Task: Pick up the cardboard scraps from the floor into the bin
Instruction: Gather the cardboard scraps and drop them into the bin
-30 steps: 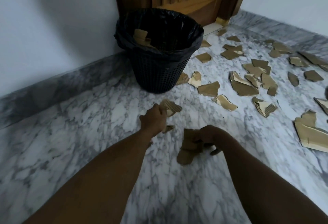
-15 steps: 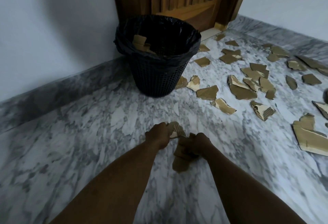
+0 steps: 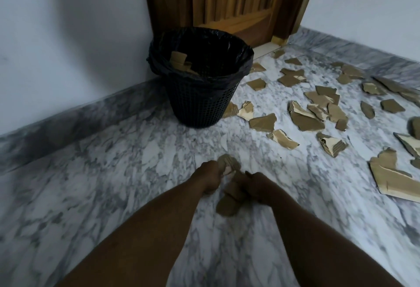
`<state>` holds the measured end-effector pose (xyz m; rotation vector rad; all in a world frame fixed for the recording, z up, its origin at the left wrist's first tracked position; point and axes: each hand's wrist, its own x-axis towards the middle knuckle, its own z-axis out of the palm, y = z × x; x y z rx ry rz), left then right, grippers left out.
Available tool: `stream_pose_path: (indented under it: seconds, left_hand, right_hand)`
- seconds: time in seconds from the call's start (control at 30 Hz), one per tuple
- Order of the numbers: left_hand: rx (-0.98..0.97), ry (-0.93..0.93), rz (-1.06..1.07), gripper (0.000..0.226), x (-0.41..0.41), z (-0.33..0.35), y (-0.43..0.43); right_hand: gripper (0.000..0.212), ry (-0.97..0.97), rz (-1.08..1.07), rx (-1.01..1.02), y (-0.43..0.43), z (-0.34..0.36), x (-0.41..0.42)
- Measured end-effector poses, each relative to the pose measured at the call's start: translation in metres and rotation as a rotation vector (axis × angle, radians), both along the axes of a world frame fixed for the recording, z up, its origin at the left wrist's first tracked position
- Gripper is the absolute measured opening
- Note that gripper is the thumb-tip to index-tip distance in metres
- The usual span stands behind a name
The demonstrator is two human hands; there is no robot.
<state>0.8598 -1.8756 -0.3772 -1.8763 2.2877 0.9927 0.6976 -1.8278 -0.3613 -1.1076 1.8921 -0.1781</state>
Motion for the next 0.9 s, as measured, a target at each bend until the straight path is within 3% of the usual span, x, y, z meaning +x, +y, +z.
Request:
stream_pose_path:
  seconds: [0.1,0.17,0.33,0.4,0.47,0.57,0.7,0.8,0.87,0.9]
  left_hand:
    - [0.022,0.065,-0.095,0.026,-0.011,0.050,-0.014]
    - [0.021,0.118,-0.164,0.009,-0.015,0.101,-0.032]
    - [-0.054,0.289,0.043,0.023,0.002,0.252,-0.089]
    - [-0.195,0.302,0.105,0.025,0.015,0.282,-0.102]
    - [-0.323,0.318,0.193,0.026,0.033,0.287,-0.110]
    - [-0.287,0.368,0.304,0.032,0.052,0.266,-0.126]
    - [-0.352,0.521,0.367,0.022,0.055,0.264,-0.141]
    - [-0.327,0.443,0.385,0.028,0.060,0.255,-0.154]
    - [-0.393,0.235,0.489,0.024,0.065,0.244,-0.158]
    - [-0.407,0.099,0.586,0.044,0.069,0.238,-0.157]
  right_hand:
    - [0.015,-0.154,-0.066,-0.002,-0.025,0.055,-0.017]
    - [0.013,-0.215,-0.009,-0.034,-0.050,0.111,-0.029]
    - [0.011,-0.124,0.114,-0.256,-0.113,0.265,-0.041]
    - [0.013,-0.132,0.068,-0.356,-0.132,0.296,-0.034]
    - [0.019,-0.172,0.011,-0.414,-0.142,0.305,-0.019]
    - [0.018,-0.279,-0.068,-0.481,-0.157,0.288,0.006]
    - [0.017,-0.589,-0.125,-0.485,-0.177,0.271,0.027]
    - [0.025,-0.423,-0.258,-0.548,-0.187,0.257,0.022]
    - [0.031,-0.254,-0.311,-0.545,-0.187,0.241,0.013]
    - [0.036,-0.226,-0.320,-0.497,-0.184,0.234,0.010]
